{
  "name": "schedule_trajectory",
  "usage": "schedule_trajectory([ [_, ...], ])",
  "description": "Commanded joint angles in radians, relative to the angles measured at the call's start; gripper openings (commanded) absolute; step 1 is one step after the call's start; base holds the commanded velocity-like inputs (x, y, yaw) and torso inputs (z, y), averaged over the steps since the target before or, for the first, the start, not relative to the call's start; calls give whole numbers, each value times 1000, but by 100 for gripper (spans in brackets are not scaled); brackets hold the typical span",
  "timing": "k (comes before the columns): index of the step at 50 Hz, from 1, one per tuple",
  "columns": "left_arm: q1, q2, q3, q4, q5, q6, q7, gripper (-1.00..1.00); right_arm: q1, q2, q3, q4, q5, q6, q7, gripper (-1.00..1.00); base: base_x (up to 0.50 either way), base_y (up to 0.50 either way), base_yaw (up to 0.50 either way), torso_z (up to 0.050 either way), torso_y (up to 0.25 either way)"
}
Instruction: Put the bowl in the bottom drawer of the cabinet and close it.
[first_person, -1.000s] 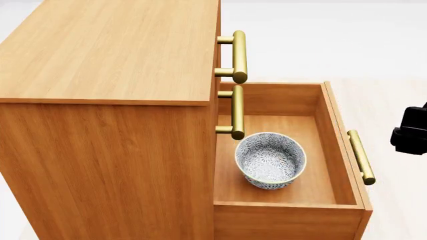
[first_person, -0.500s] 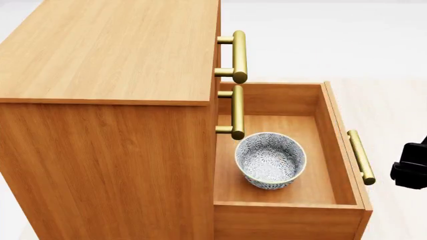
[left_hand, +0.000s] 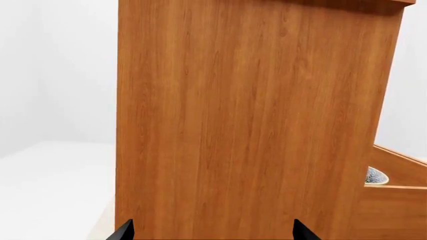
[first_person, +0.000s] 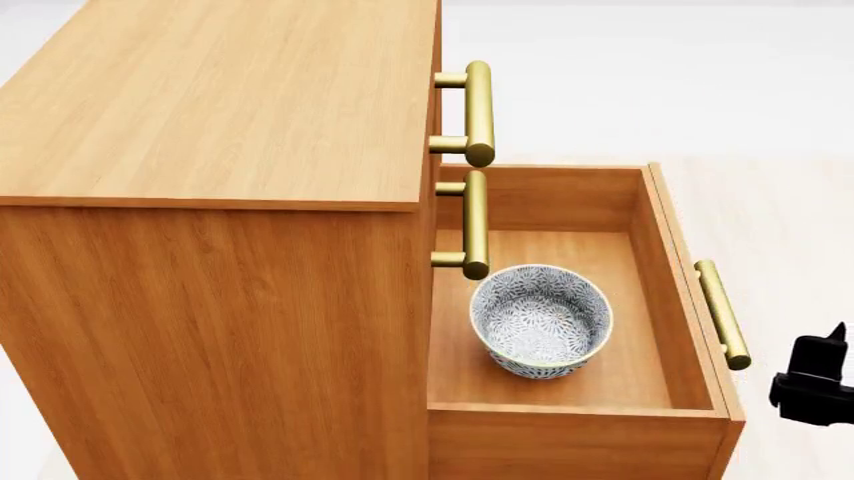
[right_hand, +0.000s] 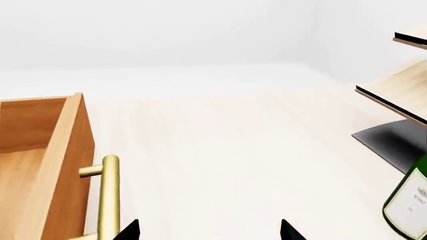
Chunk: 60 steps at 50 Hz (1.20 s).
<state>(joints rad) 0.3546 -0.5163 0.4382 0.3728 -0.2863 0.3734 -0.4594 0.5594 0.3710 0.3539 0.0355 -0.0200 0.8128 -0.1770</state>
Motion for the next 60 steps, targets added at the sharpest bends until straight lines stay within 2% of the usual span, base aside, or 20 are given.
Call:
schedule_trajectory([
  [1,-1,0,1,-2,-1,2,-1,100,-36,-6,6,32,-1,-35,8,100,0,0,0,0,0],
  [37,-2,-1,3,-10,-1,10,-2,100,-89,-18,-22,114,-18,-127,31,100,0,0,0,0,0],
  [60,-1,-5,4,-3,-6,9,-6,100,-58,-47,-75,165,-18,-155,33,100,0,0,0,0,0],
])
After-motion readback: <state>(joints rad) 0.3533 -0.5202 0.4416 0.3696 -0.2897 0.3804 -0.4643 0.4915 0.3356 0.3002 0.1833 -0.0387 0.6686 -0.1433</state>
